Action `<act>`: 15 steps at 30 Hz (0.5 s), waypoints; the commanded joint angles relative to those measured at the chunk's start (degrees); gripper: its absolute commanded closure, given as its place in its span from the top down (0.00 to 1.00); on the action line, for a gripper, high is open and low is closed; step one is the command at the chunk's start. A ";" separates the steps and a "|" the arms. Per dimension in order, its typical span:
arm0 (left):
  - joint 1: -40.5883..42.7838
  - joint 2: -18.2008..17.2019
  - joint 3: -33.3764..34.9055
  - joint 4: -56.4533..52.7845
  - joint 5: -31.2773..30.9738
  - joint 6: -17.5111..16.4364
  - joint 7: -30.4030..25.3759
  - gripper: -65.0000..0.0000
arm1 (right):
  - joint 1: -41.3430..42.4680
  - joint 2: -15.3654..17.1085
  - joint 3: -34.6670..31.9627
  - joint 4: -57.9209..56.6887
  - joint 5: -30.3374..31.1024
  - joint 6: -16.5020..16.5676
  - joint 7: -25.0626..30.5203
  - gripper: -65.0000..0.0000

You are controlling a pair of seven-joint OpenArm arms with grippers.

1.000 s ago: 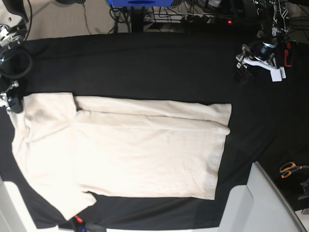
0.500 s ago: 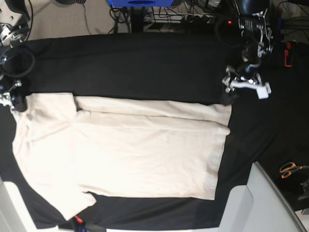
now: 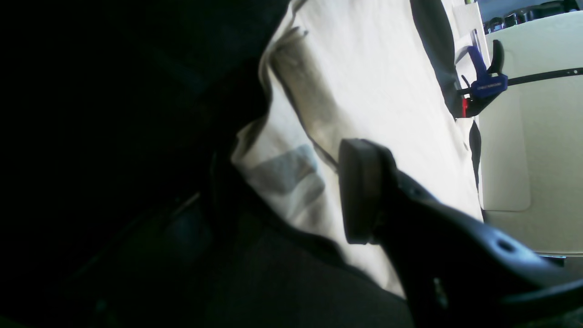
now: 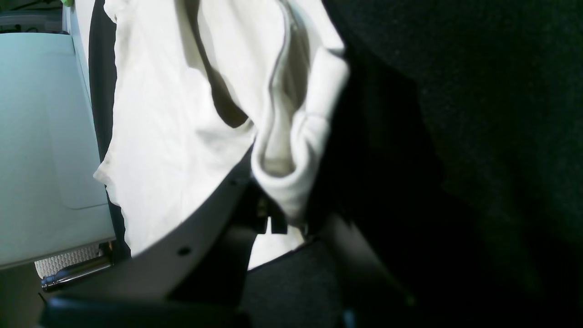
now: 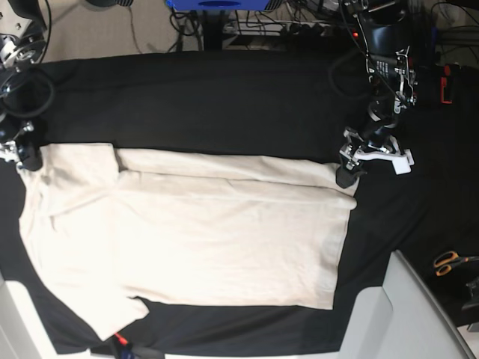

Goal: Fold the T-shirt properly
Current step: 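Release the folded edge and regrasp the folded shirt edge with both grippers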

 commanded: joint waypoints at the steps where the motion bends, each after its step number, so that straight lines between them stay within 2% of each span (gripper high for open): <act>1: -0.35 -0.44 -0.05 0.34 0.26 0.10 0.39 0.50 | 0.89 1.25 0.03 0.62 1.14 0.54 0.64 0.00; 2: -0.26 -0.44 -0.05 0.25 0.26 0.10 0.39 0.47 | 0.89 1.25 0.03 0.62 1.14 0.54 0.64 0.00; 3: -0.26 -0.44 -0.05 -0.19 0.26 0.10 0.39 0.40 | 0.89 1.25 0.03 0.62 1.14 0.54 0.64 0.00; 5: -0.43 -0.44 -0.05 -2.04 0.26 0.19 0.39 0.18 | 0.89 1.25 0.03 0.62 1.14 0.54 0.64 0.00; 7: -0.61 -0.62 -0.14 -4.32 0.26 0.19 0.39 0.01 | 0.89 1.25 0.03 0.62 1.14 0.54 0.64 0.00; 15: -1.58 -0.88 -0.05 -6.26 0.26 0.19 0.74 0.00 | 0.89 1.34 0.03 0.71 1.14 0.54 0.11 0.00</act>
